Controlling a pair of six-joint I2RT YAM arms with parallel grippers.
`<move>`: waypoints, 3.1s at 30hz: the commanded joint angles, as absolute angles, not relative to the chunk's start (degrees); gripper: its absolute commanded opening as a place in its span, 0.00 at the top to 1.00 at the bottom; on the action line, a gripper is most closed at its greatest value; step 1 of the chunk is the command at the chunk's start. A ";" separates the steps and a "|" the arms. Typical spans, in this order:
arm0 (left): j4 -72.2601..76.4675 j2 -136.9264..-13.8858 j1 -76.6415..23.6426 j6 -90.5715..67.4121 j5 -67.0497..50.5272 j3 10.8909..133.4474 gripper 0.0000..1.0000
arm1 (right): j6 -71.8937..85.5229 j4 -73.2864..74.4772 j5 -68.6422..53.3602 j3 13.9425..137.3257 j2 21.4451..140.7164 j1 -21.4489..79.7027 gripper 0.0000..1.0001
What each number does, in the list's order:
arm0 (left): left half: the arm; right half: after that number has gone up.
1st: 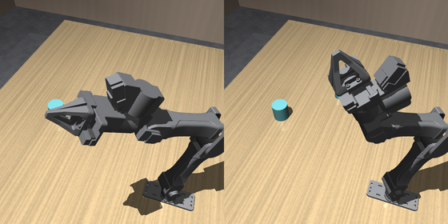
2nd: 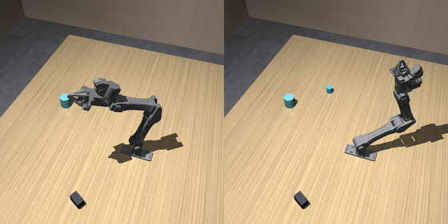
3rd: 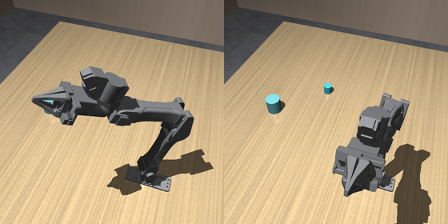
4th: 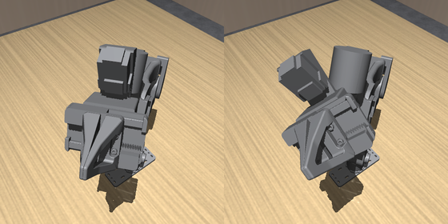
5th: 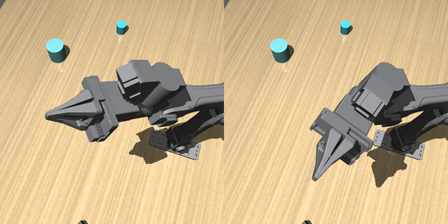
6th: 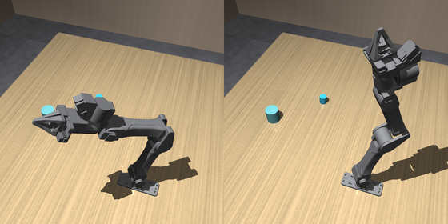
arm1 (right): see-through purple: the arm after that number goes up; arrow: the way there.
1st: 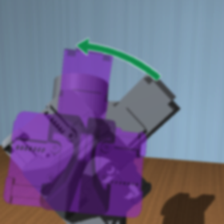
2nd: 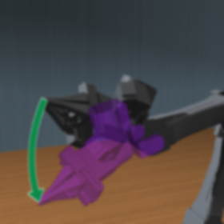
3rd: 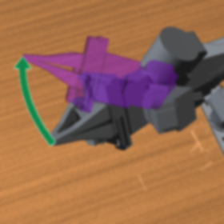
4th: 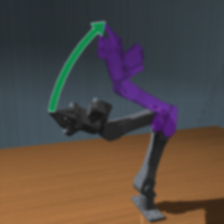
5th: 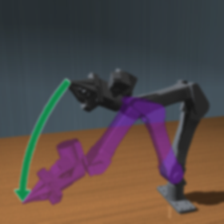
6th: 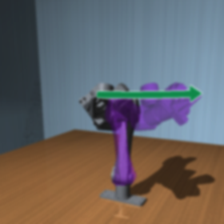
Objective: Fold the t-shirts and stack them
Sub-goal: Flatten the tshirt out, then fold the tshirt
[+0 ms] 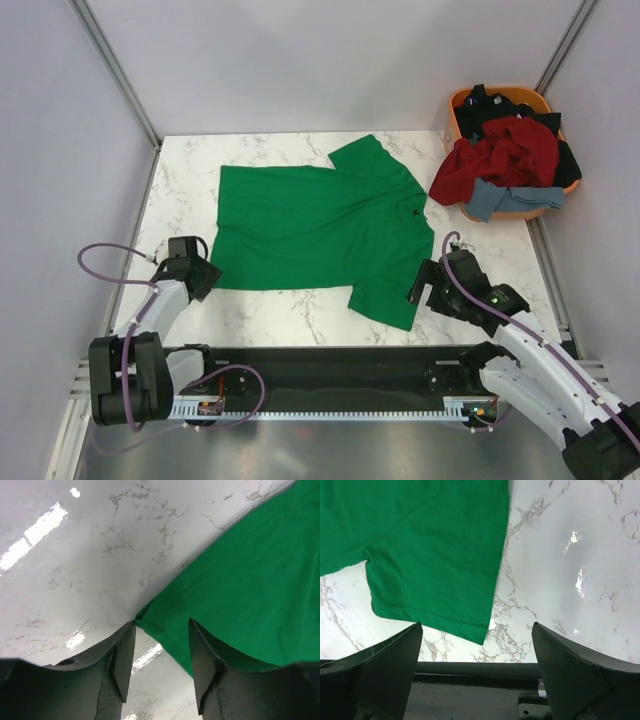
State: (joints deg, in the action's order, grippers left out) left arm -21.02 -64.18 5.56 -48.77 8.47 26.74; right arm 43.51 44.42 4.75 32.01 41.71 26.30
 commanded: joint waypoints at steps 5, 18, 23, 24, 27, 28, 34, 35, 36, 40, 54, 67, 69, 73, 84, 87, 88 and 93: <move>-16.18 -67.59 5.80 -48.61 9.40 25.66 0.72 | 44.82 41.14 4.04 30.24 43.42 26.46 0.03; -14.33 -66.88 5.80 -47.20 7.12 24.61 0.98 | 51.32 30.51 1.58 22.68 50.27 31.36 0.27; -14.06 -66.71 5.80 -47.20 7.21 24.52 0.98 | 54.92 27.43 3.07 21.45 54.04 35.59 0.46; -14.15 -66.53 5.80 -47.28 7.38 24.35 0.98 | 55.37 26.90 3.51 21.53 54.49 36.99 0.49; -13.97 -66.01 5.71 -47.37 7.65 24.08 0.98 | 56.25 26.46 4.83 21.18 56.07 38.40 0.65; -13.97 -65.92 5.71 -47.46 7.65 24.08 0.98 | 56.42 26.37 5.27 21.09 56.25 38.84 0.71; -14.67 -64.96 5.71 -47.20 7.04 24.43 0.98 | 56.51 28.20 5.01 22.23 54.85 39.72 1.00; -15.20 -64.26 5.71 -47.11 6.42 24.43 0.98 | 56.43 29.26 5.10 23.72 53.71 39.90 1.00; -16.42 -63.12 5.80 -47.20 5.02 24.26 0.98 | 56.34 31.70 5.36 24.60 53.01 40.42 1.00; -20.20 -53.46 5.80 -48.60 1.50 23.12 0.98 | 58.09 39.36 6.85 28.73 47.91 42.71 1.00; -39.29 -34.63 5.80 -50.72 0.70 32.86 0.98 | 59.51 55.10 13.35 43.14 40.86 45.35 1.00; -36.65 -54.04 5.89 -41.58 3.34 45.08 0.98 | 48.17 54.76 27.51 67.30 65.01 42.81 1.00; -35.95 -58.42 5.98 -40.35 3.69 46.93 0.98 | 44.57 53.27 26.72 69.34 67.75 39.57 1.00; -33.93 -65.29 6.77 -38.76 4.13 50.44 0.98 | 38.68 50.28 22.77 74.34 74.42 32.79 1.00; -30.15 -84.71 7.21 -36.48 1.94 60.46 0.98 | 30.85 45.97 19.60 83.93 89.73 24.09 1.00; -30.23 -89.46 7.56 -36.30 1.06 63.10 0.98 | 30.15 44.74 18.11 85.42 92.72 22.42 1.00; -30.23 -90.69 7.47 -36.21 0.62 64.41 0.98 | 29.89 44.56 17.84 86.56 94.46 22.06 1.00; -30.59 -98.58 7.73 -35.95 -1.75 70.04 0.92 | 28.83 44.12 17.05 92.97 102.29 19.08 1.00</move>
